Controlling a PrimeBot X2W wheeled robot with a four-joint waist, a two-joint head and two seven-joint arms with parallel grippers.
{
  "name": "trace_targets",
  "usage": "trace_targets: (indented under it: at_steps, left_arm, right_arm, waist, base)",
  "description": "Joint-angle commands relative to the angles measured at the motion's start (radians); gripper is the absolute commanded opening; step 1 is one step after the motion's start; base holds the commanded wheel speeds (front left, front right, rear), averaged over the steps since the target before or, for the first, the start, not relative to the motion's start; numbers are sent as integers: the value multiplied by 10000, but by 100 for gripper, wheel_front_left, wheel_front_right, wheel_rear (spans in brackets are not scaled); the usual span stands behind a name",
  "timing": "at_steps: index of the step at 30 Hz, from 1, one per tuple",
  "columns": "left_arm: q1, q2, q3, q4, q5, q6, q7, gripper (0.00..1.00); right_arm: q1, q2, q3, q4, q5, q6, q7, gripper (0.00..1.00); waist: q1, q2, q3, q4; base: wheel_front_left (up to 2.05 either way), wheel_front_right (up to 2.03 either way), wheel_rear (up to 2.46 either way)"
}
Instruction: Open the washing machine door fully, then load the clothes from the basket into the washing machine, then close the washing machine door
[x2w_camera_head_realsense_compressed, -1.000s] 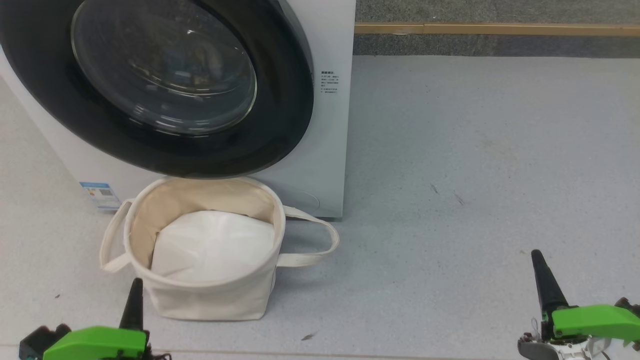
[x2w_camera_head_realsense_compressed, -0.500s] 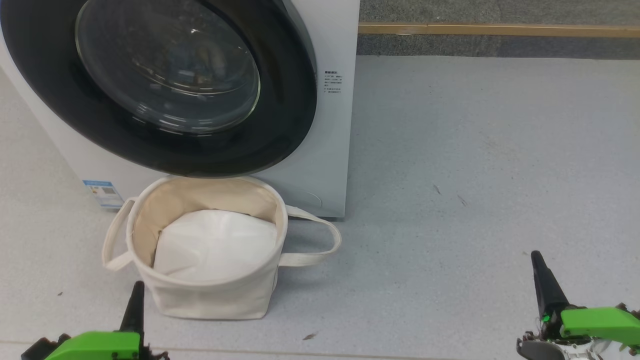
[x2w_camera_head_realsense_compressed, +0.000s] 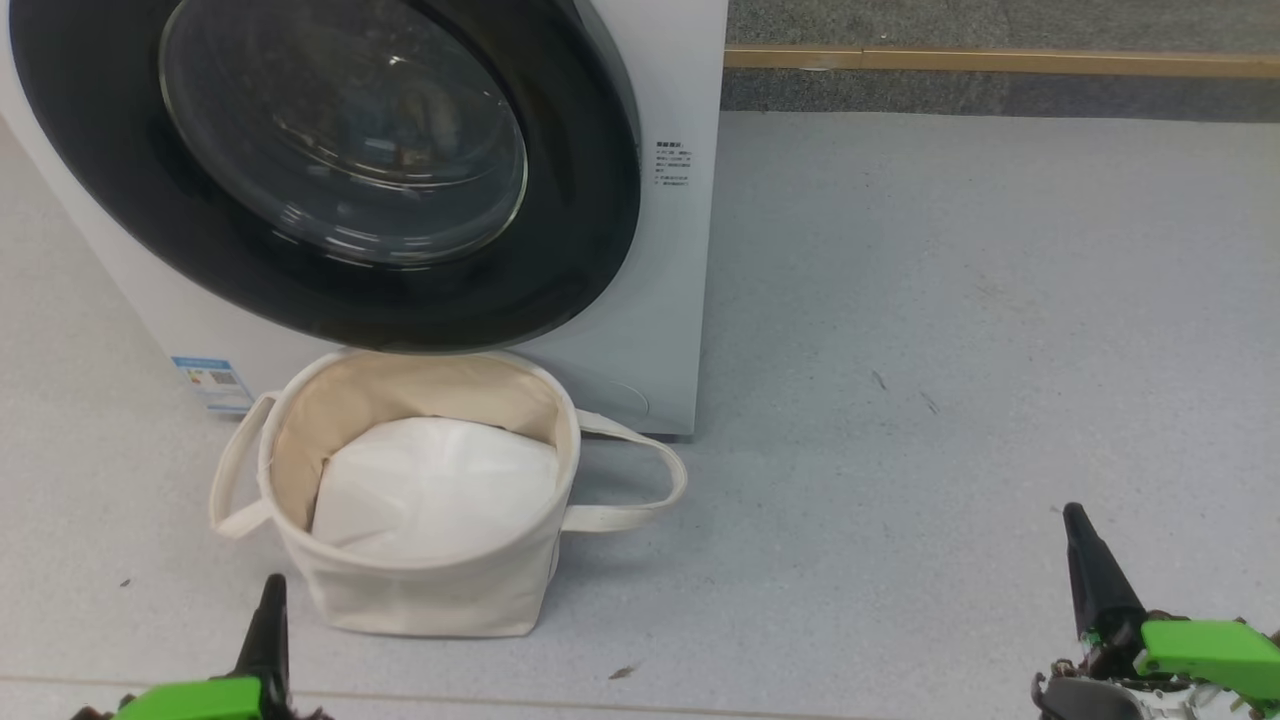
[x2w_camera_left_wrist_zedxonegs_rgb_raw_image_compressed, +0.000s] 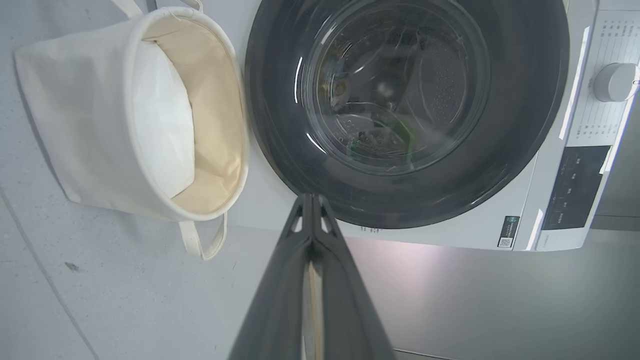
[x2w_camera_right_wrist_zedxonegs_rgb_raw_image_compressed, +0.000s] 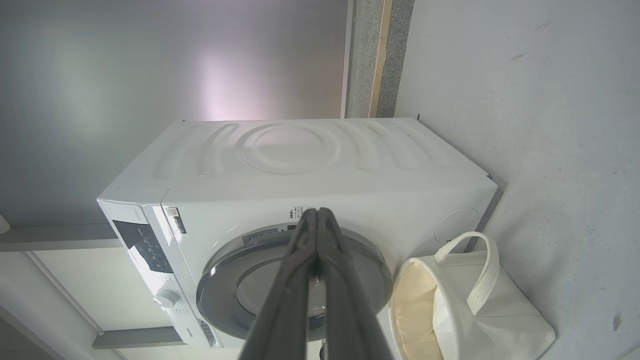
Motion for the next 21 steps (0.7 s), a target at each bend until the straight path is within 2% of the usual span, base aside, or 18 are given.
trace_targets:
  at_steps: [1,21]
  left_arm:
    - [-137,-26,448,-397,-180,13,81,0]
    - [-137,-30,453,-398,-178,13,85,0]
  right_arm:
    - [-415,-127,189,-307,252,4,85,0]
    - [-415,-127,189,-307,255,4,86,0]
  waist:
    - [0,-1,0,6]
    - [0,-1,0,6]
  base:
    - [0,0,0]
    - [0,0,0]
